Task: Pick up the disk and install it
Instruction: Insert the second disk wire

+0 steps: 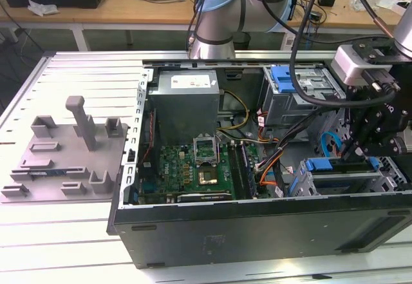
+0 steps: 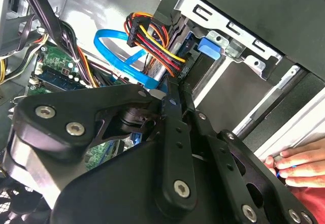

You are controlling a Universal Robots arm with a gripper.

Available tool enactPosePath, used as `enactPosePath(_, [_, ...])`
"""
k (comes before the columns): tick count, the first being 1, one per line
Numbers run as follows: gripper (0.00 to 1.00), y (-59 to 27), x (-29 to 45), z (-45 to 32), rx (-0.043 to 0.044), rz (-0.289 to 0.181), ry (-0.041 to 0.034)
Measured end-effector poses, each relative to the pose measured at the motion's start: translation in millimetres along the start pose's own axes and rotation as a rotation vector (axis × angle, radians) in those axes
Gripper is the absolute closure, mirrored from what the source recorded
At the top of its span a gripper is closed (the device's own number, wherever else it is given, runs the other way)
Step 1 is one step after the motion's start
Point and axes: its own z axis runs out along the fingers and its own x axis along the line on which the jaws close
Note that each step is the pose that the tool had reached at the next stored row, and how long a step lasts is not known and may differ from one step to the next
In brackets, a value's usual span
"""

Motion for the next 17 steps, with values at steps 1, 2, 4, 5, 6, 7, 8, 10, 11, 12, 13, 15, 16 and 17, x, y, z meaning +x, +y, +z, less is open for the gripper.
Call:
enactPosePath(1, [0.84,0.0,0.0,0.3,0.0,0.0,0.0002])
enactPosePath(2, [0.84,0.0,0.0,0.6,0.0,0.0,0.0001])
enactPosePath(4, [0.84,0.3,0.0,1.0,0.0001,0.0,0.0])
enactPosePath(5, [0.84,0.4,0.0,1.1,0.0002,0.0,-0.0001])
enactPosePath(6, [0.84,0.6,0.0,1.2,0.0003,0.0,-0.0002])
enactPosePath(7, [0.84,0.7,0.0,1.2,0.0003,0.0,-0.0002])
enactPosePath(8, [0.84,0.7,0.0,1.2,0.0002,0.0,-0.0002])
enactPosePath(10, [0.84,0.7,0.0,0.7,0.0002,0.0,-0.0005])
enactPosePath(11, [0.84,0.7,0.0,0.3,0.0002,0.0,-0.0008])
enactPosePath(12, [0.84,0.8,0.0,-0.3,0.0002,0.0,-0.0012])
enactPosePath(13, [0.84,0.8,0.0,-1.0,0.0004,0.0,-0.0014])
enactPosePath(15, [0.84,0.9,0.0,-3.9,0.0008,0.0,-0.0004])
enactPosePath(16, [0.84,1.0,0.0,-5.7,0.0011,0.0,-0.0006])
enactPosePath(17, [0.84,1.0,0.0,-7.3,0.0012,0.0,-0.0003])
